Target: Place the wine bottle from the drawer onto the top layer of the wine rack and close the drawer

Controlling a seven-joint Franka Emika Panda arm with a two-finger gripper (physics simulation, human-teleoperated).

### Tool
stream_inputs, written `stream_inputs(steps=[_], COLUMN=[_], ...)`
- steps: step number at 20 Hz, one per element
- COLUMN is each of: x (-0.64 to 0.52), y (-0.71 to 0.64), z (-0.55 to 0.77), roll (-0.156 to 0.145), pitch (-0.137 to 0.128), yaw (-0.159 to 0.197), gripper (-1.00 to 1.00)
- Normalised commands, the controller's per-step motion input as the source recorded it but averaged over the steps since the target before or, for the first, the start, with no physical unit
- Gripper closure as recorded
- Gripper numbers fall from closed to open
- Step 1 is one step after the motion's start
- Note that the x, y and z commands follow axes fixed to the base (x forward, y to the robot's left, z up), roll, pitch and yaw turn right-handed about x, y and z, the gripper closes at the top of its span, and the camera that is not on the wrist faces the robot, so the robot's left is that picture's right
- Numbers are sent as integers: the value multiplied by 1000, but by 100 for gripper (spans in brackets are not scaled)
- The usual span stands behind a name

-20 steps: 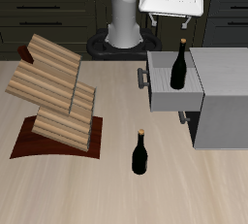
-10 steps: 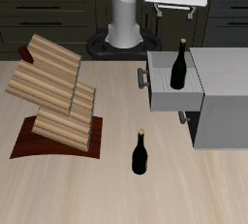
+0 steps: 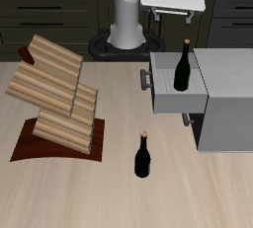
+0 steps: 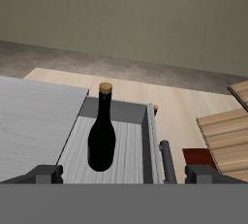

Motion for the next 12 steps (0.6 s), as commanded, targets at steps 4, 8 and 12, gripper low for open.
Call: stream_inputs(steps=[4,8,12], x=[105,73,50], y=[16,110,34], z=[-17,-76,-10], roll=[-3,19,-9], pitch=[-33,11,-10], yaw=[-10,8,-9], gripper=[-100,-100,-100])
